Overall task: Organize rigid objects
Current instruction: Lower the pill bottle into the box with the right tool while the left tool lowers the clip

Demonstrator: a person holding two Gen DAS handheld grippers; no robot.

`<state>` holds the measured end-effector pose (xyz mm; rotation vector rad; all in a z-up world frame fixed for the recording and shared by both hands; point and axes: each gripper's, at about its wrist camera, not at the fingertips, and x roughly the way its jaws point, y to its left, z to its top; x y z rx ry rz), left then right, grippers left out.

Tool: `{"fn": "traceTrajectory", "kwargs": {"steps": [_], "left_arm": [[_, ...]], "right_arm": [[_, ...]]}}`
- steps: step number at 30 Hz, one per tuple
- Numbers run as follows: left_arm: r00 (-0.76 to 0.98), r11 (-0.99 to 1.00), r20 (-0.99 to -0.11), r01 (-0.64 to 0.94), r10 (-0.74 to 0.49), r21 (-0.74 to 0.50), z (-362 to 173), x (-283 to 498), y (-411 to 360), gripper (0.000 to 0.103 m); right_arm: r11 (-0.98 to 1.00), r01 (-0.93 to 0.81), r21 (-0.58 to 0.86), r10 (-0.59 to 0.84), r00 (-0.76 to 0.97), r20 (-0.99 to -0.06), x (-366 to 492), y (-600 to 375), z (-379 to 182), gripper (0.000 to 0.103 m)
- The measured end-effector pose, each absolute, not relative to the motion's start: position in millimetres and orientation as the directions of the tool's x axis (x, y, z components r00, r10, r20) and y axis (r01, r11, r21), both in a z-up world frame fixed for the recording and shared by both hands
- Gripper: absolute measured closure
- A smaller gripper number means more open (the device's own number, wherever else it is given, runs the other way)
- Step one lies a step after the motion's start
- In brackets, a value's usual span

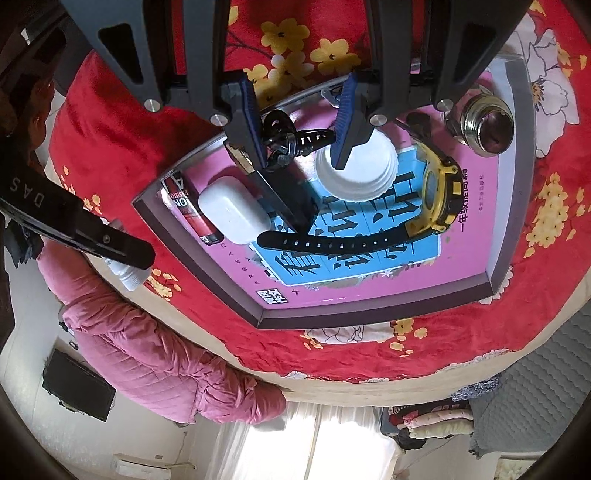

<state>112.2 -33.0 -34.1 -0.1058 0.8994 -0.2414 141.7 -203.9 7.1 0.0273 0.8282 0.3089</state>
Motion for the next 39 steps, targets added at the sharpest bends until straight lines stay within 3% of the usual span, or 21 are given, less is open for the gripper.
{"fn": "traceTrajectory", "kwargs": {"steps": [13,39], "left_arm": [[0.594,0.968,-0.765,0.154,-0.25,-0.197,-38,116,-30,0.067],[0.589,0.965,-0.764,0.165,-0.263,-0.205,-39,119,-30,0.067]], "right_arm": [[0.933,-0.336,0.131,0.311,0.566,-0.764,142,-180,-16,0.076],[0.956,-0.27,0.115,0.26,0.592,-0.763,151,-177,-40,0.076]]}}
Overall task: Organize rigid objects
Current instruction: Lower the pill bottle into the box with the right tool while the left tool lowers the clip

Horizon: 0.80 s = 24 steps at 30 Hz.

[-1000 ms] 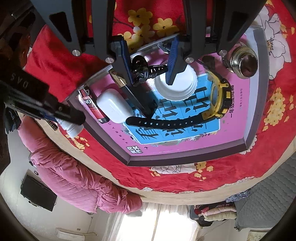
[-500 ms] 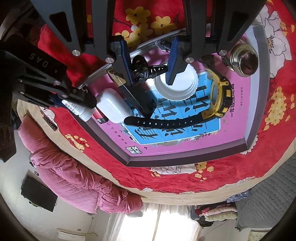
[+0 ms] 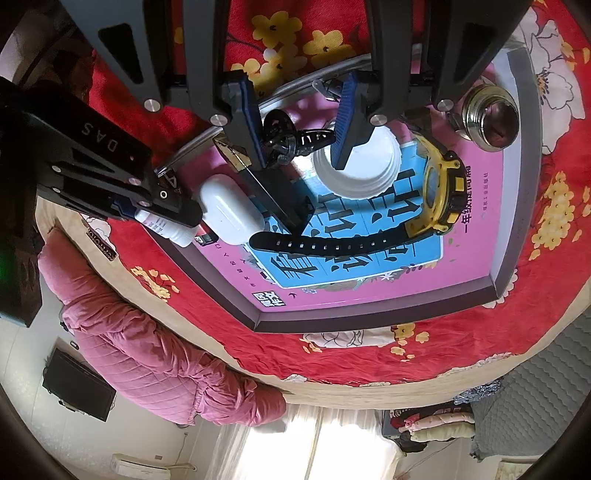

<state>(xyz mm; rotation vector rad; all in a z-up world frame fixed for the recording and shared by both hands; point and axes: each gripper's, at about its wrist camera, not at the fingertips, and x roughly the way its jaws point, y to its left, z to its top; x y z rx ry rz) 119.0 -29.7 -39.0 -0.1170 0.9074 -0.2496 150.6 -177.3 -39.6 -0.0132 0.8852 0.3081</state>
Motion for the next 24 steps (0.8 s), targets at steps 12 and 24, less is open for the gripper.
{"fn": "traceTrajectory", "kwargs": {"steps": [12,24], "left_arm": [[0.585,0.966,-0.769,0.153,-0.257,-0.206,-41,122,-30,0.067],[0.589,0.968,-0.768,0.15,-0.253,-0.204,-42,124,-30,0.067]], "right_arm": [[0.942,-0.319,0.108,0.284,0.579,-0.764,140,-172,-40,0.076],[0.935,-0.343,0.094,0.286,0.568,-0.772,139,-165,-41,0.076]]}}
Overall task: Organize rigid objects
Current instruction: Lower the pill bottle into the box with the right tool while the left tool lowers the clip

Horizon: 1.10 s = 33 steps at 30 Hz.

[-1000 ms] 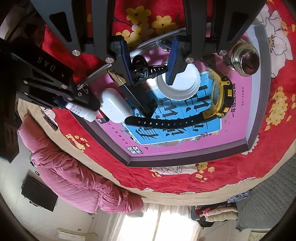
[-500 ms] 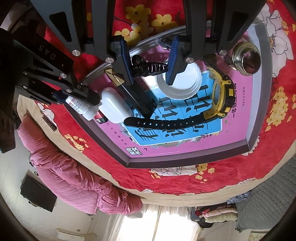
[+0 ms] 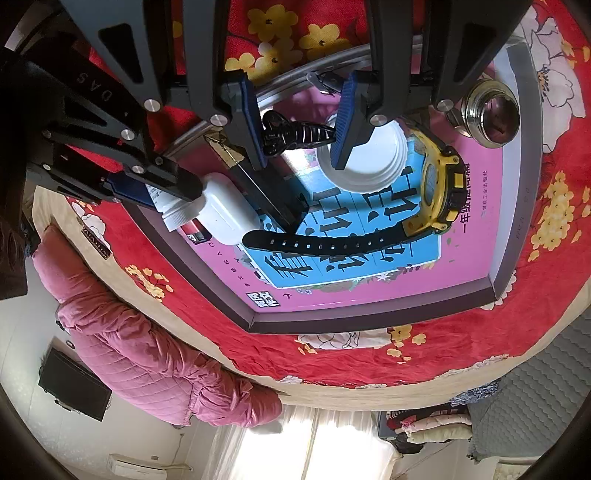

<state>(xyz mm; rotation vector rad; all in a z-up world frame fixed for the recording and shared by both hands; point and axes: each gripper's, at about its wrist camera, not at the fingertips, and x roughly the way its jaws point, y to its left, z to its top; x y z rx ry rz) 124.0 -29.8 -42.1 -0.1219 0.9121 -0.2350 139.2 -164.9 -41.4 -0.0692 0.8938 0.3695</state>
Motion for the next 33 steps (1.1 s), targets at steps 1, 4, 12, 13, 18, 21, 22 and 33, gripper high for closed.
{"fn": "traceTrajectory", "kwargs": {"steps": [1,4,12,13,18,21,22,33], "left_arm": [[0.588,0.967,-0.768,0.15,-0.253,-0.204,-42,124,-30,0.067],[0.589,0.968,-0.768,0.152,-0.252,-0.201,-42,124,-29,0.067],[0.588,0.968,-0.769,0.154,-0.249,-0.196,-42,124,-29,0.067],[0.588,0.968,-0.77,0.154,-0.249,-0.196,-42,124,-29,0.067],[0.589,0.969,-0.77,0.155,-0.245,-0.19,-43,124,-30,0.067],[0.59,0.971,-0.772,0.154,-0.238,-0.181,-43,124,-31,0.067],[0.59,0.972,-0.773,0.155,-0.235,-0.177,-44,124,-32,0.067],[0.585,0.976,-0.782,0.15,-0.217,-0.158,-43,125,-33,0.067]], "right_arm": [[0.934,-0.344,0.1,0.29,0.563,-0.774,141,-164,-42,0.076],[0.934,-0.343,0.096,0.286,0.562,-0.776,139,-163,-42,0.076],[0.937,-0.335,0.1,0.284,0.563,-0.776,138,-163,-41,0.074],[0.937,-0.335,0.097,0.282,0.565,-0.775,138,-163,-40,0.073],[0.94,-0.328,0.095,0.278,0.575,-0.77,135,-165,-37,0.059],[0.942,-0.319,0.102,0.282,0.591,-0.756,132,-170,-31,0.059],[0.943,-0.316,0.102,0.282,0.598,-0.75,130,-172,-28,0.059],[0.946,-0.301,0.117,0.284,0.602,-0.746,122,-182,-22,0.059]]}}
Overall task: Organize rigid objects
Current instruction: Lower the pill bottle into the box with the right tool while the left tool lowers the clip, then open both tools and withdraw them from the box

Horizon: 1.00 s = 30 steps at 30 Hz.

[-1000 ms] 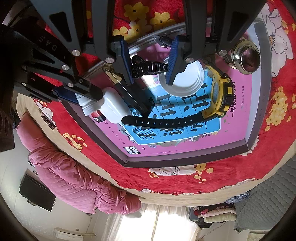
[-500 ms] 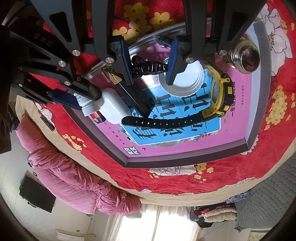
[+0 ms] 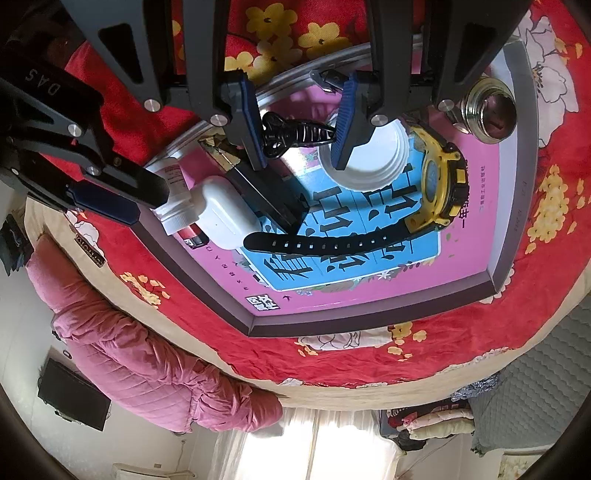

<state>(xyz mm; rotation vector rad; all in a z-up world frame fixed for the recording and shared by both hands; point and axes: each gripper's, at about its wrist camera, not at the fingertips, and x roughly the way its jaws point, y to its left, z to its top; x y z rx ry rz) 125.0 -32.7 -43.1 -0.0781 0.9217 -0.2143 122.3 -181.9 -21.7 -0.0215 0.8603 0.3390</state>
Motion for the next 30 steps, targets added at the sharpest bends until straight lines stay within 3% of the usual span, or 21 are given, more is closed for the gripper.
{"fn": "traceTrajectory", "kwargs": {"steps": [30], "left_arm": [[0.585,0.984,-0.791,0.088,-0.178,-0.156,-33,107,-24,0.064]], "right_arm": [[0.938,-0.323,0.125,0.305,0.599,-0.741,111,-180,-14,0.058]]}}
